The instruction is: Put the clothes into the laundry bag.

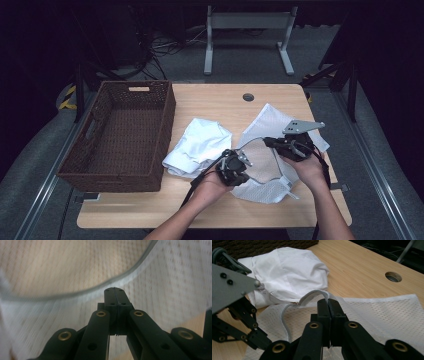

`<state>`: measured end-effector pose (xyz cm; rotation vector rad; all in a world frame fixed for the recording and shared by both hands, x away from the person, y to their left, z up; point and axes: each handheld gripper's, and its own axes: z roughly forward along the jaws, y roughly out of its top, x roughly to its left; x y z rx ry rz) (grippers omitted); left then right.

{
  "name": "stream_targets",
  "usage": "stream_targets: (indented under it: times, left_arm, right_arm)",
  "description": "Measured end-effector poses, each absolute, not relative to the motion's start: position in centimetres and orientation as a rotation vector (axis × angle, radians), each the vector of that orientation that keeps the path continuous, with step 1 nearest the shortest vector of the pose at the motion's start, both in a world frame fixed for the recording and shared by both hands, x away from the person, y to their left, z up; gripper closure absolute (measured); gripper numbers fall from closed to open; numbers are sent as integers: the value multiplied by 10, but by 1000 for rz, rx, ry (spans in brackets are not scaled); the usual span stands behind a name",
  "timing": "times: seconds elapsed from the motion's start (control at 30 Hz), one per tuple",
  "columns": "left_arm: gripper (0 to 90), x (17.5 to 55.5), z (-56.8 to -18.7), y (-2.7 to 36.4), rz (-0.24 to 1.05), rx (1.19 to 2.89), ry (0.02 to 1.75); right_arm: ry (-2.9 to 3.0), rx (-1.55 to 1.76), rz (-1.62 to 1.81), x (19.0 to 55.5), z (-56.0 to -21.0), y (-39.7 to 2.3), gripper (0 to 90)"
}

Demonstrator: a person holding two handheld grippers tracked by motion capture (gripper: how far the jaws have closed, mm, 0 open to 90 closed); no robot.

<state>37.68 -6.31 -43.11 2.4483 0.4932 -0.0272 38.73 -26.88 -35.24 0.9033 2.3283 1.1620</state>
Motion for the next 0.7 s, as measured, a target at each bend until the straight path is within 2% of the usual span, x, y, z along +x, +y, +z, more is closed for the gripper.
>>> stream_targets:
  times: [0.23,0.5,0.7]
  left_arm:
    - [900,372,-447,-93,-23,2510,453]
    - [900,375,-447,-92,66,2543,429]
    - [900,389,-445,-78,108,2563,487]
  right_arm:
    - [2319,917,1154,387,-354,-275,889]
    - [2285,973,1122,387,-353,-284,889]
    - [2238,1031,1112,385,-349,-294,889]
